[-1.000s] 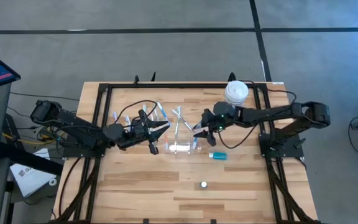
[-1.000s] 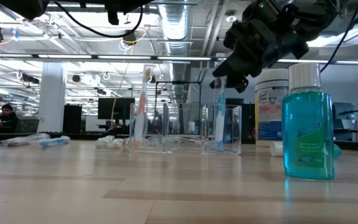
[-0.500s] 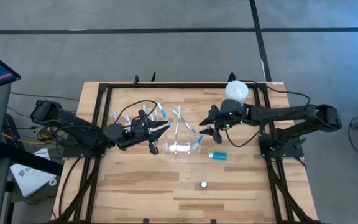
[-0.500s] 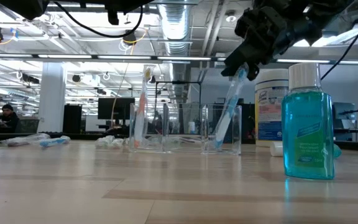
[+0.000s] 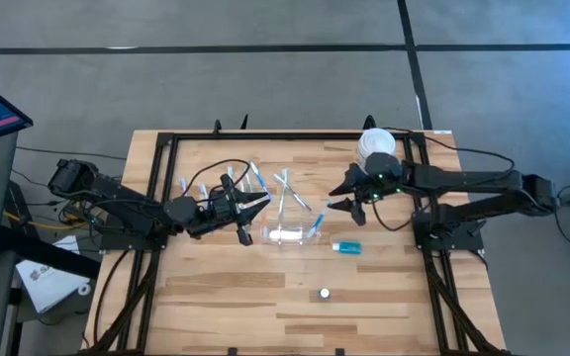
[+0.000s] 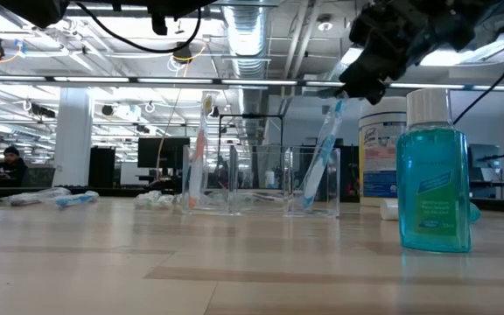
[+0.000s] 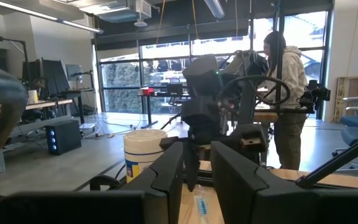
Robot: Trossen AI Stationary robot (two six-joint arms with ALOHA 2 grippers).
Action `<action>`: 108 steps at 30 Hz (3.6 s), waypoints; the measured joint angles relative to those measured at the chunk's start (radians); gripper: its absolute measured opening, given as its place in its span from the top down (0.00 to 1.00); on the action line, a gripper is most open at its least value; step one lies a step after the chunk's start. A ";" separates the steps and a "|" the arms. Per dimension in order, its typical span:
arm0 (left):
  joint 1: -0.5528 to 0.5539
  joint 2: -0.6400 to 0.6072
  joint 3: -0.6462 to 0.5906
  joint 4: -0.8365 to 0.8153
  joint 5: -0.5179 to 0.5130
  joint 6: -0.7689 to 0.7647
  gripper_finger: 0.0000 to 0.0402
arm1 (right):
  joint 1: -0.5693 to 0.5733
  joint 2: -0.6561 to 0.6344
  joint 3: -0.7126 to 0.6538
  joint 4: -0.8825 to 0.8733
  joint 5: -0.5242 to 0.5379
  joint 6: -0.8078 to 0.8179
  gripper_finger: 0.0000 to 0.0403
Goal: Pick & Place toothbrushing station
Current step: Put the top mouthwash into the transparent organizer
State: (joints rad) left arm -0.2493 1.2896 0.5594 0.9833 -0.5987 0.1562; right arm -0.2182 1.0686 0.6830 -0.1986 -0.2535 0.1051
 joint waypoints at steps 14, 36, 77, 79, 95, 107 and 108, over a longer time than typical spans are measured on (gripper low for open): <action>0.004 0.000 0.000 0.000 0.000 0.000 0.81 | 0.060 -0.036 0.000 -0.101 0.055 0.026 0.53; 0.004 0.000 0.000 -0.011 0.000 0.000 0.81 | 0.156 -0.035 0.084 -0.289 0.123 0.025 0.53; 0.004 0.000 0.000 -0.017 0.000 0.000 0.81 | 0.449 0.255 0.085 -0.315 0.309 0.184 0.53; 0.004 0.000 0.000 -0.017 0.000 0.000 0.81 | 0.454 0.277 0.085 -0.314 0.311 0.185 0.53; 0.004 0.000 0.000 -0.018 0.000 0.000 0.81 | 0.460 0.426 0.084 -0.244 0.324 0.213 0.53; 0.004 0.000 0.000 -0.018 0.000 0.000 0.81 | 0.460 0.425 0.084 -0.229 0.362 0.229 0.53; 0.004 0.000 0.000 -0.018 0.000 0.000 0.81 | 0.460 0.425 0.084 -0.226 0.362 0.229 0.53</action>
State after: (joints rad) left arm -0.2455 1.2896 0.5598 0.9649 -0.5987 0.1562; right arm 0.2420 1.4937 0.7670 -0.4251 0.1085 0.3340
